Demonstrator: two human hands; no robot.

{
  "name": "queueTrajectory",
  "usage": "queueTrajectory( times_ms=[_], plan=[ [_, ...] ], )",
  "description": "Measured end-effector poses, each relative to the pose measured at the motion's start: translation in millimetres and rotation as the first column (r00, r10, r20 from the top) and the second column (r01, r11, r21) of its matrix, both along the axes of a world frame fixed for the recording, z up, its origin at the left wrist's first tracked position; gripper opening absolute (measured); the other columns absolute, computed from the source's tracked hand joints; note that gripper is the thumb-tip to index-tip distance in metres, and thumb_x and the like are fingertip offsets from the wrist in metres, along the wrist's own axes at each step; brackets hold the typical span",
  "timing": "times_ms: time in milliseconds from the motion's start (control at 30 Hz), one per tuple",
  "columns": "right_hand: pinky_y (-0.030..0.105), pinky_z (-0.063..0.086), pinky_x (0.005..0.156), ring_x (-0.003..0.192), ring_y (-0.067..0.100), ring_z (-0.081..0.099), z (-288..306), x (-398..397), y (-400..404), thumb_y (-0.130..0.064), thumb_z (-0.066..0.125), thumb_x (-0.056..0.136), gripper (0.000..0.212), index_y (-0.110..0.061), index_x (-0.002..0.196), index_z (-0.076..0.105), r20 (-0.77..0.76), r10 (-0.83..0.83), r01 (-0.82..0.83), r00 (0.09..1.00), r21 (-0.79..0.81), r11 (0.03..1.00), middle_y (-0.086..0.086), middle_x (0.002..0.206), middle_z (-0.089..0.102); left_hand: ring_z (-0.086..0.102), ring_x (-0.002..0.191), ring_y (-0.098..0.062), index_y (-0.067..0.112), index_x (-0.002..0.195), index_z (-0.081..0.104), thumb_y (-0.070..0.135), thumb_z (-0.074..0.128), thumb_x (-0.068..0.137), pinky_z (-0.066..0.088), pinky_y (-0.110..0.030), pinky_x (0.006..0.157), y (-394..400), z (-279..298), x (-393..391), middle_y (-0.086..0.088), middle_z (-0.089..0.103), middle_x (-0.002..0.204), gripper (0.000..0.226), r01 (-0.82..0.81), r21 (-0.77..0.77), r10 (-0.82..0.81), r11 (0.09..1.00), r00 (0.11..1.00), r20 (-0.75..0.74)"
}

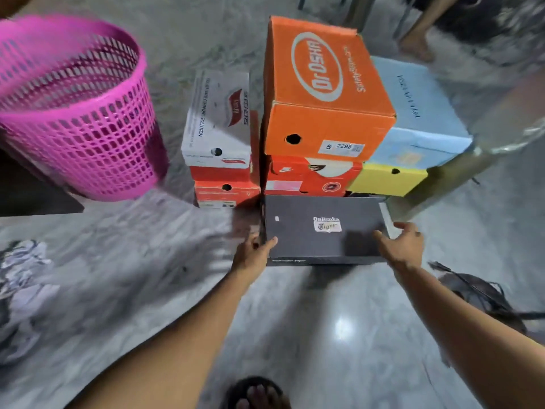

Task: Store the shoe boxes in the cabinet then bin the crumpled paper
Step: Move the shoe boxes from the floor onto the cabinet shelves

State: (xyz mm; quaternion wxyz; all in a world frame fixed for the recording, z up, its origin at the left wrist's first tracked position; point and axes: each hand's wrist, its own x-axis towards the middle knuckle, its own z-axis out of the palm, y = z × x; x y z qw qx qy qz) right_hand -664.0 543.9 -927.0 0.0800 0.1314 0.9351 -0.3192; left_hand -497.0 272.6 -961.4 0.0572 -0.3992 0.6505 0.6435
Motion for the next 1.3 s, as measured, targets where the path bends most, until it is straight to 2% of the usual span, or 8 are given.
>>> queueTrajectory(
  times_ms=[167,300,533,667,833,1100,1200,1300],
  plan=[
    [0.033,0.051,0.077,0.104,0.035,0.067,-30.7,7.3,13.9,-0.033,0.077,0.080,0.053,0.001,0.119,0.065,0.202,-0.015,0.068,0.979,-0.254,0.965,0.018,0.115,0.071,0.066,0.118,-0.018,0.043,0.130,0.061,0.075,0.064,0.066,0.051,-0.044,0.107,9.2,-17.3,-3.1,0.012,0.071,0.126,0.072,0.079,0.036,-0.078,0.996,0.996,-0.030],
    [0.042,0.054,0.086,0.100,0.033,0.064,-24.2,33.5,8.6,-0.042,0.080,0.080,0.050,-0.007,0.111,0.063,0.185,-0.028,0.064,0.982,-0.194,0.979,0.012,0.109,0.068,0.065,0.113,-0.021,0.039,0.132,0.060,0.066,0.062,0.079,0.051,-0.035,0.093,4.2,4.3,20.4,0.005,0.067,0.127,0.060,0.014,-0.007,-0.014,1.000,1.000,-0.017],
    [0.034,0.054,0.072,0.089,0.026,0.066,3.2,90.0,-31.5,-0.089,0.061,0.051,0.095,-0.011,0.106,0.061,0.167,0.319,-0.276,0.933,-0.236,0.932,0.006,0.100,0.067,0.063,0.101,-0.024,0.040,0.127,0.061,0.047,0.061,0.096,0.053,-0.035,0.087,-49.6,51.2,88.4,0.003,0.065,0.110,0.032,-0.125,-0.137,0.128,0.983,0.992,0.017],
    [0.030,0.046,0.062,0.082,0.021,0.063,27.6,121.5,-90.2,-0.093,0.056,0.049,0.091,-0.014,0.096,0.060,0.120,0.468,-0.426,0.876,-0.263,0.865,0.003,0.093,0.067,0.063,0.112,-0.028,0.035,0.138,0.060,0.059,0.053,0.073,0.047,-0.033,0.090,-94.7,92.2,137.5,-0.005,0.063,0.125,0.070,-0.219,-0.206,0.230,0.954,0.973,0.029],
    [0.028,0.043,0.060,0.081,0.015,0.062,67.0,150.9,-173.5,-0.084,0.062,0.057,0.080,-0.014,0.096,0.059,0.086,0.649,-0.604,0.756,-0.292,0.741,-0.002,0.092,0.066,0.067,0.113,-0.024,0.042,0.123,0.066,0.069,0.054,0.066,0.052,-0.043,0.102,-158.3,116.8,210.7,-0.004,0.068,0.122,0.064,-0.370,-0.293,0.370,0.882,0.927,-0.059],
    [0.032,0.051,0.063,0.075,0.014,0.066,117.8,209.9,-309.4,-0.082,0.070,0.061,0.074,-0.015,0.091,0.064,-0.071,0.862,-0.837,0.503,-0.291,0.464,-0.005,0.086,0.072,0.061,0.098,-0.026,0.020,0.109,0.064,0.037,0.066,0.092,0.043,-0.024,0.068,-190.8,181.2,341.5,-0.009,0.066,0.110,0.024,-0.766,-0.235,0.750,0.598,0.638,-0.173],
    [0.021,0.049,0.064,0.082,0.006,0.067,138.2,238.2,-358.1,-0.050,0.078,0.083,0.043,-0.015,0.103,0.065,-0.150,0.905,-0.880,0.398,-0.343,0.330,-0.005,0.097,0.073,0.063,0.104,-0.025,0.013,0.117,0.067,0.039,0.067,0.087,0.043,-0.019,0.072,-203.1,186.6,382.4,-0.009,0.068,0.115,0.040,-0.849,-0.255,0.825,0.463,0.518,-0.227],
    [0.030,0.053,0.070,0.090,0.014,0.072,156.4,272.4,-411.9,-0.049,0.078,0.084,0.040,-0.019,0.109,0.069,-0.232,0.913,-0.895,0.335,-0.382,0.231,-0.003,0.102,0.076,0.058,0.118,-0.026,0.010,0.133,0.062,0.046,0.067,0.089,0.037,-0.014,0.088,-211.0,197.3,419.9,-0.012,0.064,0.128,0.056,-0.924,-0.237,0.876,0.301,0.366,-0.314]
  ],
)
